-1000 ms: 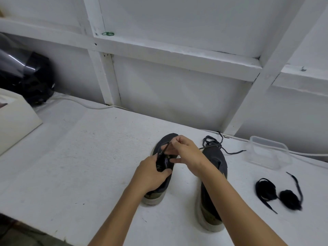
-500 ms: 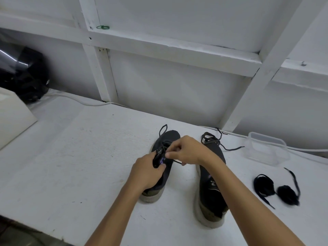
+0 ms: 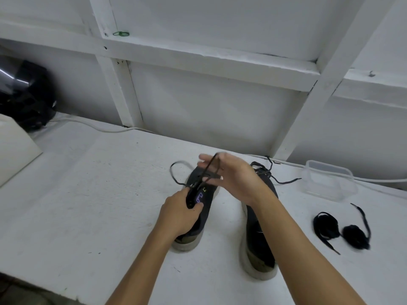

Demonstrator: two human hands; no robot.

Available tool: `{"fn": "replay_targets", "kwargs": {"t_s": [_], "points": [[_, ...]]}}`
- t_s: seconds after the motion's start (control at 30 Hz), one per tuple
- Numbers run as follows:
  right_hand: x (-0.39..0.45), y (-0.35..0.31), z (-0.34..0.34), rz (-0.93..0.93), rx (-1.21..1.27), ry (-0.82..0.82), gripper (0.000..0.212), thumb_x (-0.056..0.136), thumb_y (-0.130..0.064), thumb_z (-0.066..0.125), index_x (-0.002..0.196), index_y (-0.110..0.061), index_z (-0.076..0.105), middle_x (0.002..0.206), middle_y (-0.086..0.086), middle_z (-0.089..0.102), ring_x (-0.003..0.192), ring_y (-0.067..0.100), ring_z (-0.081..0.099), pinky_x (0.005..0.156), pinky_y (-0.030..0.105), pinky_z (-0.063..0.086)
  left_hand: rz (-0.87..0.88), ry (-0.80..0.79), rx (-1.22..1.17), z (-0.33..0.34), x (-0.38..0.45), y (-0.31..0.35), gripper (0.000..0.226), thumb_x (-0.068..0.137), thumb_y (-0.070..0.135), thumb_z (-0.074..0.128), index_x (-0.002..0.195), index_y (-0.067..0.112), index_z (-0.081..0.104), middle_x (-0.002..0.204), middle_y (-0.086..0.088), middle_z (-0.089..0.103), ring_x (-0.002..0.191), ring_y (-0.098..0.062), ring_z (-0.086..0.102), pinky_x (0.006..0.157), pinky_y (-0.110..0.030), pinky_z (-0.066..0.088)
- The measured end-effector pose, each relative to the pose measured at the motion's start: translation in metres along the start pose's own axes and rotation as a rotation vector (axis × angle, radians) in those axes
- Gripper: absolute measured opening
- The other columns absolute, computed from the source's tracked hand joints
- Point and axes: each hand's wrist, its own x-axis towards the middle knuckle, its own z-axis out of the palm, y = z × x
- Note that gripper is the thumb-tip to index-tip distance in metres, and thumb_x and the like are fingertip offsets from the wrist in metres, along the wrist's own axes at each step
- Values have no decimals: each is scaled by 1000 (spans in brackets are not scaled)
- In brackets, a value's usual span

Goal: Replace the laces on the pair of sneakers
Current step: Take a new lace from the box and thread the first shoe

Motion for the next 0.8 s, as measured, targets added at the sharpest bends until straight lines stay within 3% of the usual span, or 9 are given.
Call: {"fn": "replay_targets", "kwargs": {"t_s": [0.07,0.1,0.2,0.3,0.37,0.5,0.57,0.7,0.8], "points": [[0,-8,5,-41,204,87,26,104,-20,42,88,-11,60,98,5,75,99,25,72,88,48,55,-1,-2,8,1,1,0,28,95,37,61,121,27,59,110,7,66,93,-13,59,77,-24,46],[1,-8,7,-39,154,147,28,105,-19,40,84,-11,57,85,5,71,87,24,72,83,46,56,-1,-6,15,1,1,0,29,95,38,61,121,27,60,111,6,66,95,-14,59,79,-26,47],[3,5,1,-25,-624,286,26,98,-38,56,90,-13,53,73,-1,62,62,14,56,66,31,48,-9,-7,26,0,1,1,29,94,39,61,120,27,61,111,4,66,99,-17,60,86,-32,51],[5,19,-10,28,-1246,122,25,89,-47,71,103,-25,67,88,-12,62,82,7,59,69,22,43,-5,-7,40,0,1,1,27,94,39,60,119,27,62,113,4,66,101,-18,59,88,-34,51],[4,19,-10,82,-1378,39,21,90,-39,73,105,-24,75,91,-11,64,88,11,61,69,20,43,2,-5,57,1,1,2,31,95,39,59,123,26,61,118,4,65,106,-19,58,91,-35,51],[5,19,-5,107,-1554,3,15,95,-24,67,103,-18,78,98,0,72,91,18,63,78,31,51,1,-9,58,0,0,3,41,96,38,59,134,23,57,128,2,62,116,-21,56,94,-32,47],[2,16,-4,44,-1430,15,12,95,-21,65,95,-18,77,90,-5,71,84,12,62,78,30,50,0,-8,52,0,0,3,37,96,38,60,130,25,58,122,3,63,112,-20,58,91,-31,48],[-5,-2,2,-104,-669,122,14,98,-12,61,85,-12,66,71,-10,62,58,5,49,57,21,39,-11,-7,17,1,0,2,32,95,36,61,125,26,59,112,4,66,96,-15,60,80,-26,46],[-4,-5,6,-67,-342,183,21,102,-10,52,82,-12,59,88,4,70,50,10,33,49,24,22,-12,-7,17,1,0,1,33,95,37,61,126,25,60,112,4,66,96,-16,60,80,-26,46]]}}
